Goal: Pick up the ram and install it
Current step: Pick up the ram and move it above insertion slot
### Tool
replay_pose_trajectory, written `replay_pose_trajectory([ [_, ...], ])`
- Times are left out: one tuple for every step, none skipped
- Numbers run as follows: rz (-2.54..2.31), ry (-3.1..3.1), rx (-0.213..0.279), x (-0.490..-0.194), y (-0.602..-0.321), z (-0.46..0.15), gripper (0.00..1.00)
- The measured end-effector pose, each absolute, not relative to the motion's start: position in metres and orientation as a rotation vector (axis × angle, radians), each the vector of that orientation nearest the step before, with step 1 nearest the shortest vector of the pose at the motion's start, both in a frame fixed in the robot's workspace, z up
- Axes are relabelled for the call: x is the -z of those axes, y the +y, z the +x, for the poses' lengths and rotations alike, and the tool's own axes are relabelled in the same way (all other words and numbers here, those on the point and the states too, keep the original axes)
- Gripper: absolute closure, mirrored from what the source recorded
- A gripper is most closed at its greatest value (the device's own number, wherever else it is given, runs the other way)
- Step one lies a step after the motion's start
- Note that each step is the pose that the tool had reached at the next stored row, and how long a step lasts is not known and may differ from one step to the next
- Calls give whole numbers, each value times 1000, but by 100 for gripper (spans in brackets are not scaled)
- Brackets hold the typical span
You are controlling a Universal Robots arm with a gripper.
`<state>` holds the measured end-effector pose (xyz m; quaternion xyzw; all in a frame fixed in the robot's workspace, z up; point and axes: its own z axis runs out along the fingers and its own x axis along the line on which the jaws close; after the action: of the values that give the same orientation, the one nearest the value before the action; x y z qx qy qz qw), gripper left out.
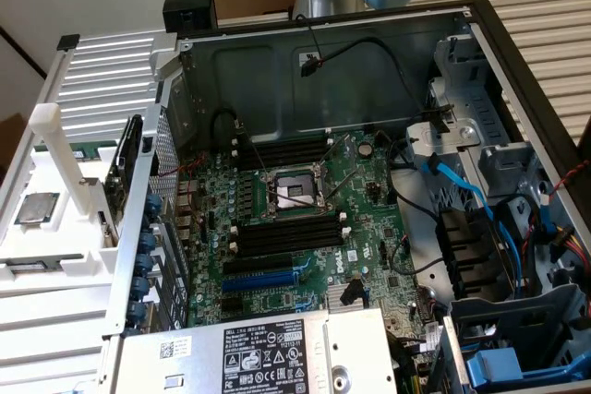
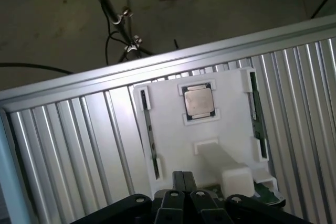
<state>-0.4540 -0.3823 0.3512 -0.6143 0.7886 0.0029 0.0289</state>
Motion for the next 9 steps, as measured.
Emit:
replay_pose_trajectory([
  [-1898, 2430, -9, -350, -383, -455, 90],
  [-1902, 2426, -9, -348, -383, -455, 90],
  [-1907, 2423, -9, -347, -384, -456, 90],
  [-1912, 2418, -10, -345, -385, -456, 90],
  [-1917, 2414, -11, -343, -386, -456, 90],
  [-1921, 2410, -12, -341, -387, -456, 90],
  [-1925, 2407, -13, -340, -388, -456, 90],
  [-1928, 2403, -14, -338, -390, -456, 90],
  [-1932, 2400, -15, -336, -391, -456, 90],
])
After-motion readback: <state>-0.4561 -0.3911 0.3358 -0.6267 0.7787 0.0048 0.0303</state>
